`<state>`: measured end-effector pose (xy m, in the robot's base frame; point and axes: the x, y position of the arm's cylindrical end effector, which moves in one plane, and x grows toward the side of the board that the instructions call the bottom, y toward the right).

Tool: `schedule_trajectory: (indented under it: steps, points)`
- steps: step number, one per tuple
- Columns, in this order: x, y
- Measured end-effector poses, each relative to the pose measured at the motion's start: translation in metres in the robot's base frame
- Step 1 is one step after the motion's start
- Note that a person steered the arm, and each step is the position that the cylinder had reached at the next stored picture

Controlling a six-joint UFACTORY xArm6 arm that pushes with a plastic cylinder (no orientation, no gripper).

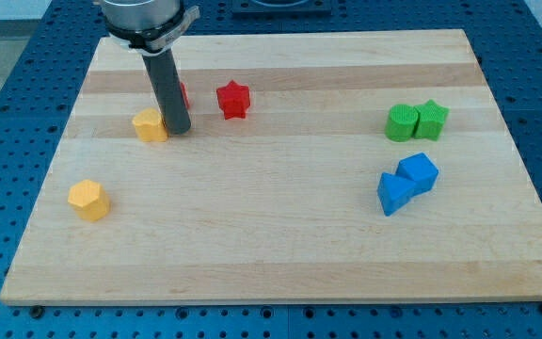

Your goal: Move the yellow heart diagonally bottom left of the red circle

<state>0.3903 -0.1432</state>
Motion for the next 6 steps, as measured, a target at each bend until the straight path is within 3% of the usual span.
schedule_trajectory:
  steps: [4, 6]
  points:
    - [0.004, 0.052]
    - [0.023, 0.030]
